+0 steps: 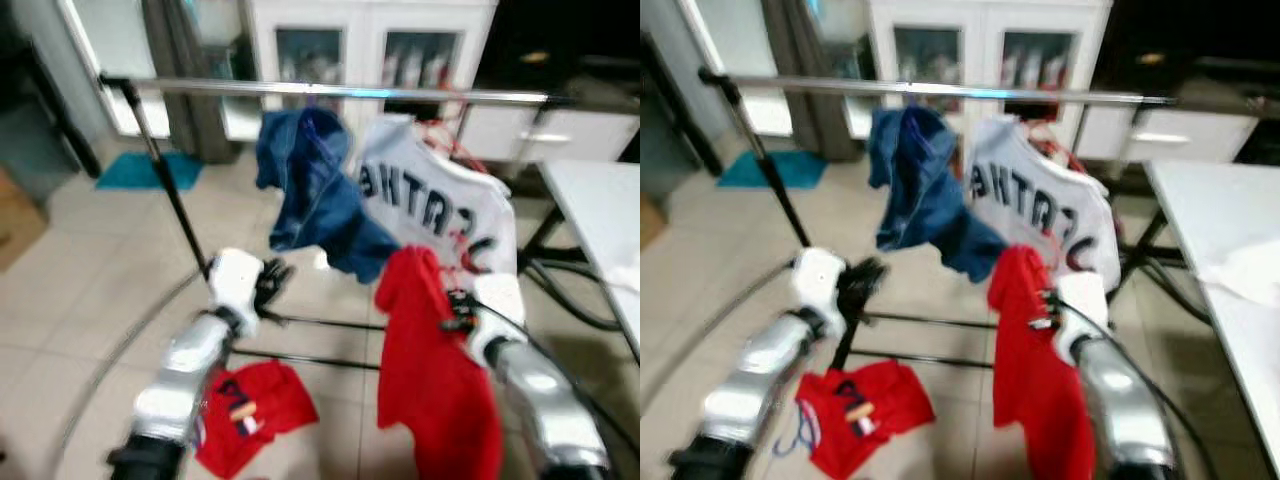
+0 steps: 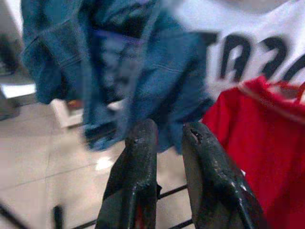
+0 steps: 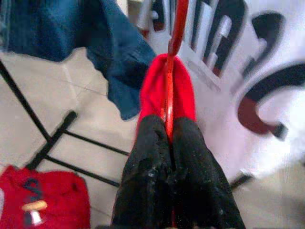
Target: Hang hanger
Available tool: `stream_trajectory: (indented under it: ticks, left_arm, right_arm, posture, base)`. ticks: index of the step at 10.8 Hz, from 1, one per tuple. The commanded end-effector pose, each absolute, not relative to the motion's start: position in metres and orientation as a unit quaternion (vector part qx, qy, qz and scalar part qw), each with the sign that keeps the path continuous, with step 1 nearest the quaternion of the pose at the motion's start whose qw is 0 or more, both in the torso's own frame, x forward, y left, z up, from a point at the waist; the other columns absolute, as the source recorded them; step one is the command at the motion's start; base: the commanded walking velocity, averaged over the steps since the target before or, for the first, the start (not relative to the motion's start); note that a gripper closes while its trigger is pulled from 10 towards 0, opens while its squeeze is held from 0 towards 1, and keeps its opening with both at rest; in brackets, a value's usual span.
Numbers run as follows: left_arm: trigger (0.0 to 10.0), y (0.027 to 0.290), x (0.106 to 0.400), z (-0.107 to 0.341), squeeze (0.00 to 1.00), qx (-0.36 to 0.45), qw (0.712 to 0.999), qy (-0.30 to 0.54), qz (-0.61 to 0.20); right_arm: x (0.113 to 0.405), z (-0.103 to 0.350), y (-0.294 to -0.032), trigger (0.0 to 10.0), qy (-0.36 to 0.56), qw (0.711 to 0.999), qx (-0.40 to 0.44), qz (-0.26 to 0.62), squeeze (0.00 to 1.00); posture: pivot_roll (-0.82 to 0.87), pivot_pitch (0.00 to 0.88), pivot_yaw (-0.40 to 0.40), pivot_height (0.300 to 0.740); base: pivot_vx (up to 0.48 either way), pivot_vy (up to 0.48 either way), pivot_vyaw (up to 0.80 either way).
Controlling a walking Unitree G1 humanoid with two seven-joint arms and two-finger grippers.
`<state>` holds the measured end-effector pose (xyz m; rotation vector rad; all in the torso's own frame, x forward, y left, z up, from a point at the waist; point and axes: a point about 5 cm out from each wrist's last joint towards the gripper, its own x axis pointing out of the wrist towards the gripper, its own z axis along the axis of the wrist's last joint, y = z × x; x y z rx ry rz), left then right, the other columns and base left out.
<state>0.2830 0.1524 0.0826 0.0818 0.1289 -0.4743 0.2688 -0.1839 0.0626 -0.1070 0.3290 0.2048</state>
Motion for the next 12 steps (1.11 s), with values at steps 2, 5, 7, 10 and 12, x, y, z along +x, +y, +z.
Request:
stream_trajectory:
  ticks: [2, 5, 7, 10, 12]
  left_arm:
    - [10.0, 0.148, 0.286, 0.088, 0.00, 0.041, 0.967, 0.052, -0.244]
    - [10.0, 0.148, 0.282, 0.087, 0.00, 0.043, 0.965, 0.053, -0.253]
    - [10.0, 0.147, 0.279, 0.086, 0.00, 0.042, 0.961, 0.050, -0.269]
    - [10.0, 0.148, 0.282, 0.089, 0.00, 0.056, 0.957, 0.052, -0.281]
    - [10.0, 0.146, 0.290, 0.096, 0.00, 0.071, 0.950, 0.044, -0.300]
  right_arm:
    - [0.270, 0.069, -0.186, 10.0, 0.149, 0.978, -0.096, 0.114, 0.00]
    - [0.273, 0.072, -0.184, 10.0, 0.139, 0.982, -0.074, 0.105, 0.00]
    - [0.274, 0.075, -0.182, 10.0, 0.130, 0.978, -0.096, 0.130, 0.00]
    - [0.294, 0.094, -0.173, 10.0, 0.101, 0.979, -0.115, 0.137, 0.00]
    - [0.332, 0.126, -0.165, 10.0, 0.065, 0.983, -0.115, 0.131, 0.00]
  posture:
    - [-0.06, 0.000, 0.018, 0.740]
    - [-0.05, 0.000, 0.012, 0.740]
    - [-0.06, 0.000, 0.013, 0.740]
    - [-0.06, 0.000, 0.026, 0.740]
    - [-0.06, 0.000, 0.030, 0.740]
  base:
    - [0.296, 0.000, 0.23]
    - [0.276, 0.000, 0.27]
    - [0.000, 0.000, 0.00]
    - [0.000, 0.000, 0.00]
    - [0.000, 0.000, 0.00]
